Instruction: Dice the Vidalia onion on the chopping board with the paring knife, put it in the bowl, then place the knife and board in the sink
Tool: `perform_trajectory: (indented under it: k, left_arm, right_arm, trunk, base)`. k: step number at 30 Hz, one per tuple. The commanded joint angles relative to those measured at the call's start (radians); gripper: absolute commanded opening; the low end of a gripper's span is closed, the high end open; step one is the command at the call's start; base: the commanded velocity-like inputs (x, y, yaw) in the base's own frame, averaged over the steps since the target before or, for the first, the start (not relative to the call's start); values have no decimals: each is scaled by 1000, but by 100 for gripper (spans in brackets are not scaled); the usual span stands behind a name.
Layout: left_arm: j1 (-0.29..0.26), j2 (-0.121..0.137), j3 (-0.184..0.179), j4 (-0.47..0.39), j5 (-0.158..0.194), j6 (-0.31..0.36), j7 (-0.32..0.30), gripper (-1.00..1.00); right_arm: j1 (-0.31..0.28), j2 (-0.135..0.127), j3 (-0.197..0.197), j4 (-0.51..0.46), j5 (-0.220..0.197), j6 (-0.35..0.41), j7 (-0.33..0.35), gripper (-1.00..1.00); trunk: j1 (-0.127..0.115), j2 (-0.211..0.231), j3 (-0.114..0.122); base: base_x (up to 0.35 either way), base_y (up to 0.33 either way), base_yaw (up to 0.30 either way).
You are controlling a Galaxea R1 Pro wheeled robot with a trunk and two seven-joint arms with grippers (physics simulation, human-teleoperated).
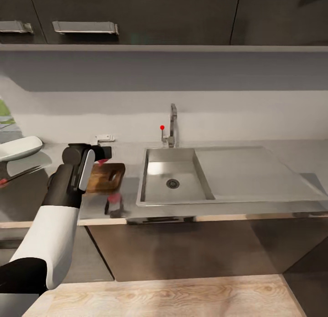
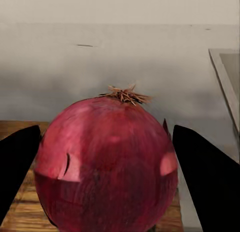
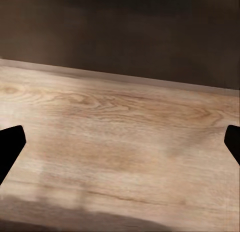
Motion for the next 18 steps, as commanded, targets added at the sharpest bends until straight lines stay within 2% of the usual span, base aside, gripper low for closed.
perform_trajectory:
  k: [1,10,18]
  left_arm:
    - [0,1,-1,-1,7,4,7,-100]
    - [0,3,-1,1,7,4,7,-100]
    - [0,3,-1,16,8,4,7,-100]
  right_arm:
    - [-1,0,2,1,10,-1,-10,100]
    - [-1,0,2,1,10,-1,-10,100]
    - [0,0,2,1,10,-1,-10,100]
  trunk:
    - [0,0,-1]
    - [0,0,-1]
    - [0,0,-1]
  base:
    - [-5,298,0]
    - [-1,288,0]
    - [0,50,0]
